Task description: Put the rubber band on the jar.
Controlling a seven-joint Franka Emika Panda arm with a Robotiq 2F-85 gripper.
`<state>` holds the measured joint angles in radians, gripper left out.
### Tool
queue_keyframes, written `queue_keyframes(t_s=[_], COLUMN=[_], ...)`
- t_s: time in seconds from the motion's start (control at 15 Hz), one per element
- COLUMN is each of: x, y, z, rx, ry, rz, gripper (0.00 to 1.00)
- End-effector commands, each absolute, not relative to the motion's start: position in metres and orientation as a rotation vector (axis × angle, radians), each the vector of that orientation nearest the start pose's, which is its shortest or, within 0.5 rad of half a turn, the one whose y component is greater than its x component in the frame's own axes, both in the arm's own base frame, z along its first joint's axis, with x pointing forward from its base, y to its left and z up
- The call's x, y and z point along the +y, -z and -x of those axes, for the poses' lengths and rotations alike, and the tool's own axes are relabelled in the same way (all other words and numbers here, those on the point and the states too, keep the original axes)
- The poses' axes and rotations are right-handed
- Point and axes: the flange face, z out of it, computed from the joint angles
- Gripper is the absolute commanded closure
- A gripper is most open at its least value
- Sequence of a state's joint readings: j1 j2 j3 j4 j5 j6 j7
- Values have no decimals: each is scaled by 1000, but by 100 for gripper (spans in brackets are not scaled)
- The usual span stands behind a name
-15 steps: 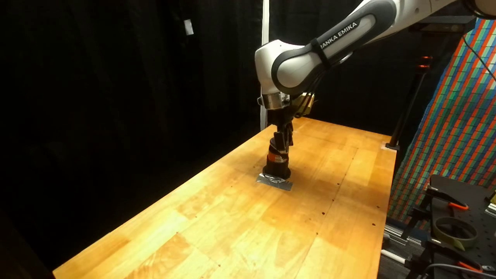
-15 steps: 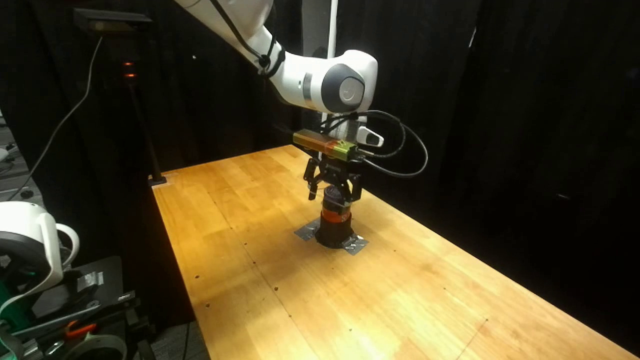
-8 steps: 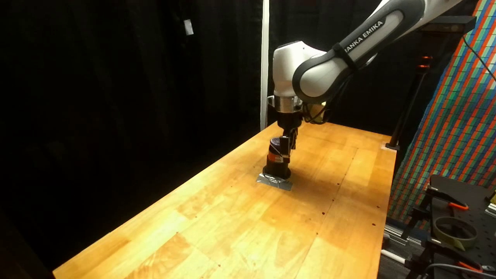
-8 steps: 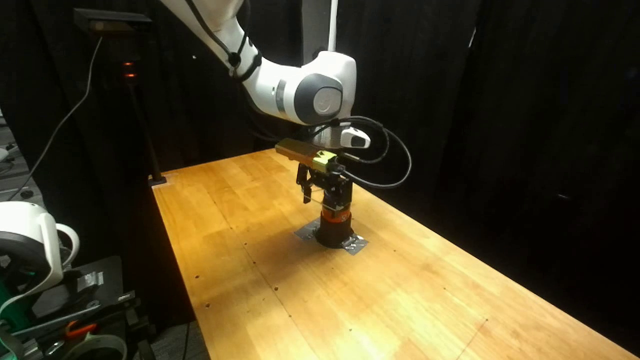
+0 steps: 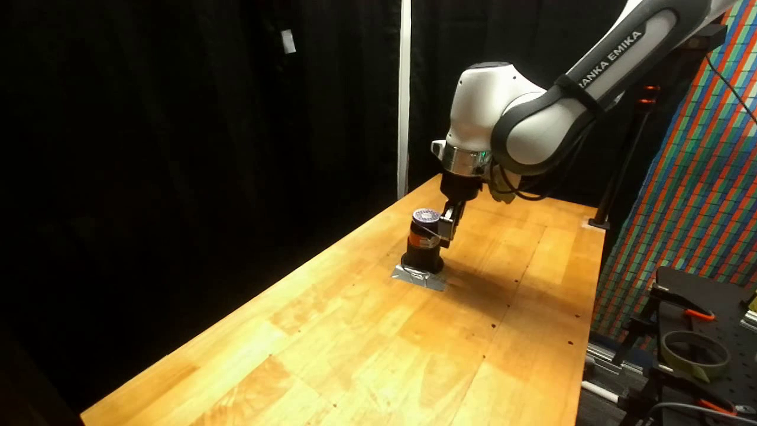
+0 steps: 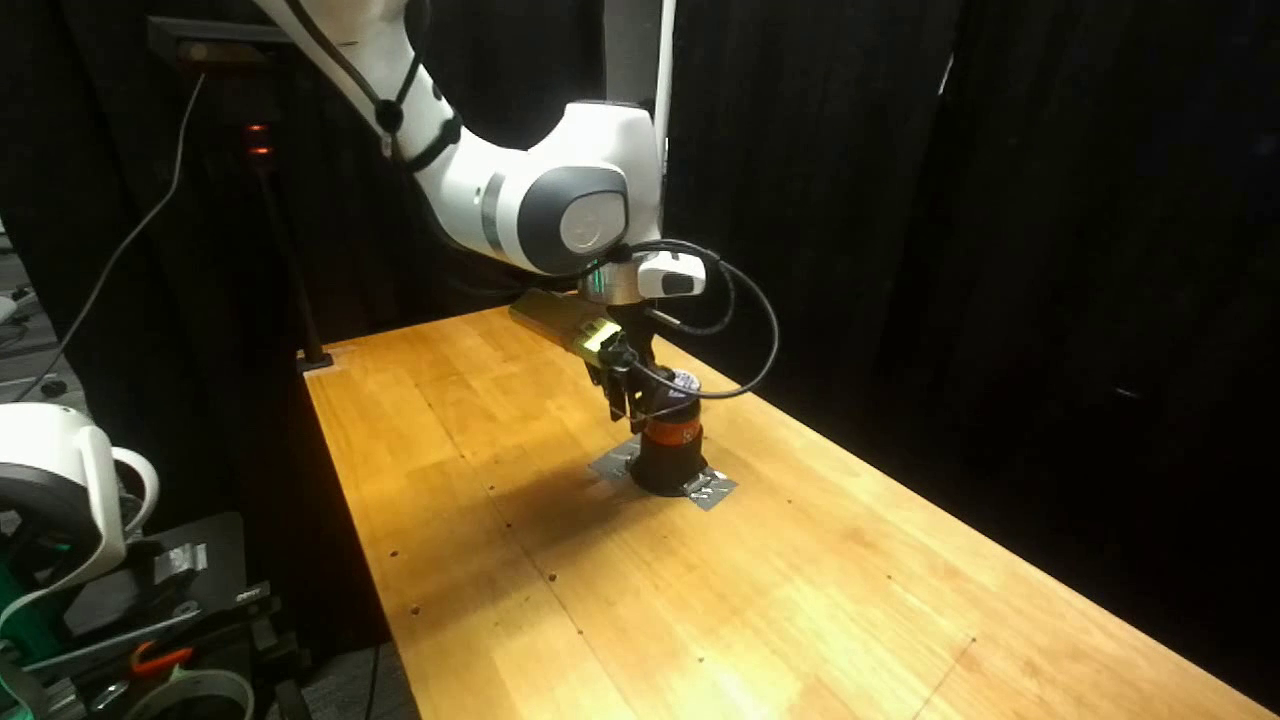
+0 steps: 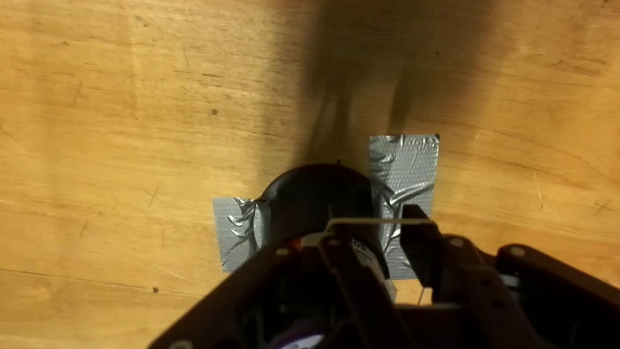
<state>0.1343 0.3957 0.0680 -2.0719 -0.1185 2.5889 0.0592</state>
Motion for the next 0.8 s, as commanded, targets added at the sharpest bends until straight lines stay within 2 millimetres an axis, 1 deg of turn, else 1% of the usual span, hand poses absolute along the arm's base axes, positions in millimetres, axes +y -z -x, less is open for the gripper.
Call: queue_keyframes(t_s=[0.0,0.13,0.4,0.47,0.53,0.73], x=[125,126,127,126,125,122], y=[-257,-256,-255,-256,-257,-261], z=[-555,-544,-523,-521,-520,-521], rx=[-312,-284,-217,-196,-181,-148], ry=[344,448,667,722,766,879], rz=[3149,3151,3132,3122,3116,3095], gripper=[90,94,88,89,87,90])
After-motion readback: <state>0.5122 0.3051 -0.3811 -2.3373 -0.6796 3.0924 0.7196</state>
